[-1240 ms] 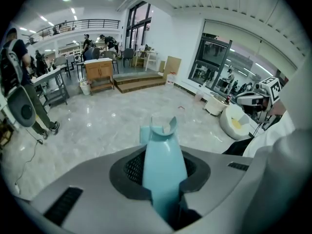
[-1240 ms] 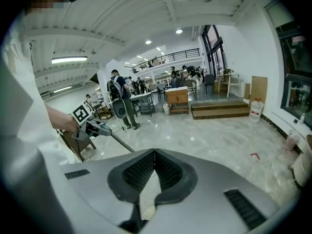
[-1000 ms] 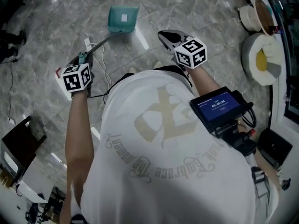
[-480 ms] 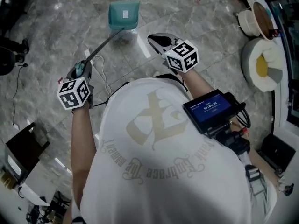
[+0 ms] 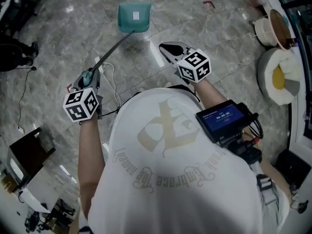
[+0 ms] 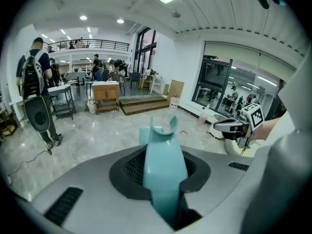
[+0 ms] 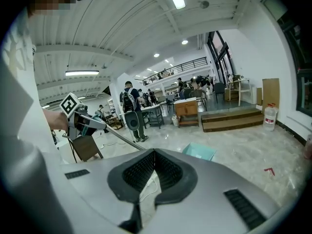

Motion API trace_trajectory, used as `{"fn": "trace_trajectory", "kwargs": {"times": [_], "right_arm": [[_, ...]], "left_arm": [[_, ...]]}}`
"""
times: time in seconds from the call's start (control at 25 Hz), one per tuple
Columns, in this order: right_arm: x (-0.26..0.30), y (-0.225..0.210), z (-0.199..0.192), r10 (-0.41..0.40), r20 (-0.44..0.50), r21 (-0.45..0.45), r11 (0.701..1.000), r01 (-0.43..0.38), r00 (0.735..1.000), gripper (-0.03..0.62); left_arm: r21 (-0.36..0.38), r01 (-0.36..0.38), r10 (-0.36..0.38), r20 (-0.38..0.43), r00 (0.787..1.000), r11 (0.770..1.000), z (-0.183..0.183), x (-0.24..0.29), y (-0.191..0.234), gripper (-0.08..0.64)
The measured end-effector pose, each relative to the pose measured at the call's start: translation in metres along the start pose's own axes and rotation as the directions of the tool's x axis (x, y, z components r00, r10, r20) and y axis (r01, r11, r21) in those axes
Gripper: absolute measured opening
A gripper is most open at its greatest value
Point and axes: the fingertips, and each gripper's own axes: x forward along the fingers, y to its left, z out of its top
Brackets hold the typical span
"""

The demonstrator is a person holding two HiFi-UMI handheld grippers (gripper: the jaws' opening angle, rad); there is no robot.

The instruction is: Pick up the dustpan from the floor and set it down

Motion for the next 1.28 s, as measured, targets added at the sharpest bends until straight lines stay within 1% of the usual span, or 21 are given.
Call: {"fn": "trace_trajectory", "kwargs": {"times": [0.08,0.24,0.56,0.68,0.92,1.16,1.28], "right_arm": [[0.0,0.001,-0.002,0.0,0.0,0.003,1.0,0.0,1.0,0.017],[-0.003,0.002,-0.006,0.002,-0.001,0.007,1.0,-0.002,1.0,0.017],[-0.006,-0.001,-0.017,-0.008,-0.018,0.028,1.0,0.008,1.0,0.017],[-0.008,-0.001,-0.02,-0.008,-0.019,0.038,0.999,0.009,1.0,0.017],[-0.01,-0.001,-0.029,-0.012,-0.033,0.064,0.998,0.014,0.999,0.017],[-0.009,-0.005,-0.035,-0.025,-0.035,0.089,0.996,0.028,0.999,0.017],[-0.011,-0.006,-0.039,-0.031,-0.045,0.105,0.994,0.036,0.998,0.017]], "left_arm": [[0.005,-0.005,0.005,-0.008,1.0,1.0,-0.004,-0.001,0.001,0.094],[-0.012,-0.012,0.012,-0.027,1.0,1.0,-0.014,-0.002,0.001,0.094],[-0.005,-0.009,0.008,-0.059,0.998,1.0,-0.023,0.005,-0.002,0.094],[0.015,-0.009,0.01,-0.073,0.997,1.0,-0.026,0.006,-0.006,0.094],[0.09,0.0,0.012,-0.131,0.991,0.996,-0.035,0.014,-0.014,0.094],[0.111,0.009,0.012,-0.185,0.983,0.994,-0.046,0.021,-0.012,0.094],[0.116,0.026,-0.001,-0.21,0.978,0.993,-0.05,0.027,-0.014,0.094]]}}
